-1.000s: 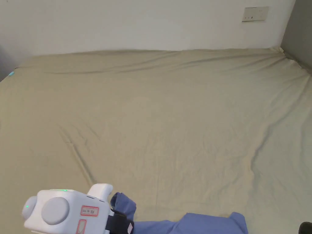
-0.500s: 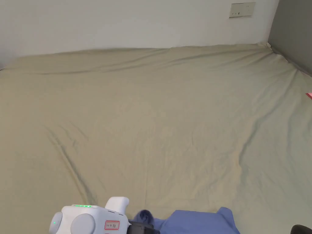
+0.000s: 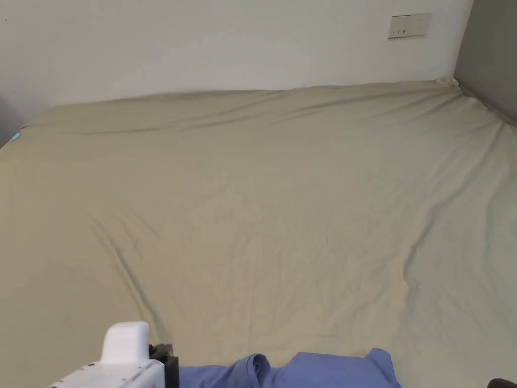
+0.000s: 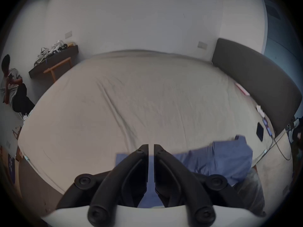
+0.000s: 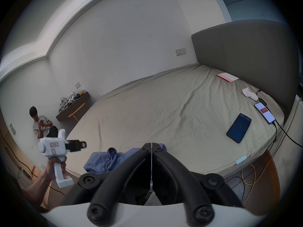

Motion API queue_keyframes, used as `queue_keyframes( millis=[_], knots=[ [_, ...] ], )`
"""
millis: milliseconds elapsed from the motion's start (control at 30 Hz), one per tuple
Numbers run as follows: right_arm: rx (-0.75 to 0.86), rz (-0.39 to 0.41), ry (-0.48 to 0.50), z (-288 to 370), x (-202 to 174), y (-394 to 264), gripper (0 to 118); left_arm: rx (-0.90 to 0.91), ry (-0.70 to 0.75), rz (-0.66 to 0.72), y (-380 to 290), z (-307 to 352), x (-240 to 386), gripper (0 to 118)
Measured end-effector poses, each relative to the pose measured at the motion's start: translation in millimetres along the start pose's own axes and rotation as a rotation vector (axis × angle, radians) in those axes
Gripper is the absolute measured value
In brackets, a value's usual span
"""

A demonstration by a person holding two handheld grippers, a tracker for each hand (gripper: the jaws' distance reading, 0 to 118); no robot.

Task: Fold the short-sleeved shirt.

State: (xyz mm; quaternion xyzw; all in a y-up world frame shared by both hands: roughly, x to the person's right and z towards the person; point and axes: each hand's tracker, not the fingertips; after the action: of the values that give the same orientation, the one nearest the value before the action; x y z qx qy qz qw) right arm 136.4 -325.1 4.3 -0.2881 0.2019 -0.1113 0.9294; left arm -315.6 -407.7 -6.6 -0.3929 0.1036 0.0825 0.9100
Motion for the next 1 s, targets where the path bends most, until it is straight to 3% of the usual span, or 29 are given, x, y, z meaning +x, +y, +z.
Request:
queue_keyframes(
  millis=[367,433,600,733,900,1000],
  knots=[
    [0.001,-0.015,-0.032,19.8,11.7,-7.6,2,-0.106,-0.142,-0.182,-72.4,-68.8,121.4,7],
    [0.005,-0.028,-0.046,23.2,15.8,-7.7,2,-0.027,-0.040,-0.252,-79.0,-62.1,132.3,7],
    [0.015,-0.045,-0.050,27.3,19.5,-7.4,2,-0.022,-0.039,-0.278,-77.8,-53.0,129.9,7],
    [0.015,-0.030,-0.051,27.4,17.7,-7.3,2,0.105,-0.117,-0.293,-59.9,-17.6,133.6,7],
    [0.023,-0.014,-0.041,29.6,13.1,-2.9,2,0.206,-0.239,-0.155,-7.3,37.8,93.8,8],
    [0.041,-0.004,-0.014,32.2,7.2,5.5,2,0.269,-0.213,-0.010,26.2,67.3,45.4,27]
  ],
)
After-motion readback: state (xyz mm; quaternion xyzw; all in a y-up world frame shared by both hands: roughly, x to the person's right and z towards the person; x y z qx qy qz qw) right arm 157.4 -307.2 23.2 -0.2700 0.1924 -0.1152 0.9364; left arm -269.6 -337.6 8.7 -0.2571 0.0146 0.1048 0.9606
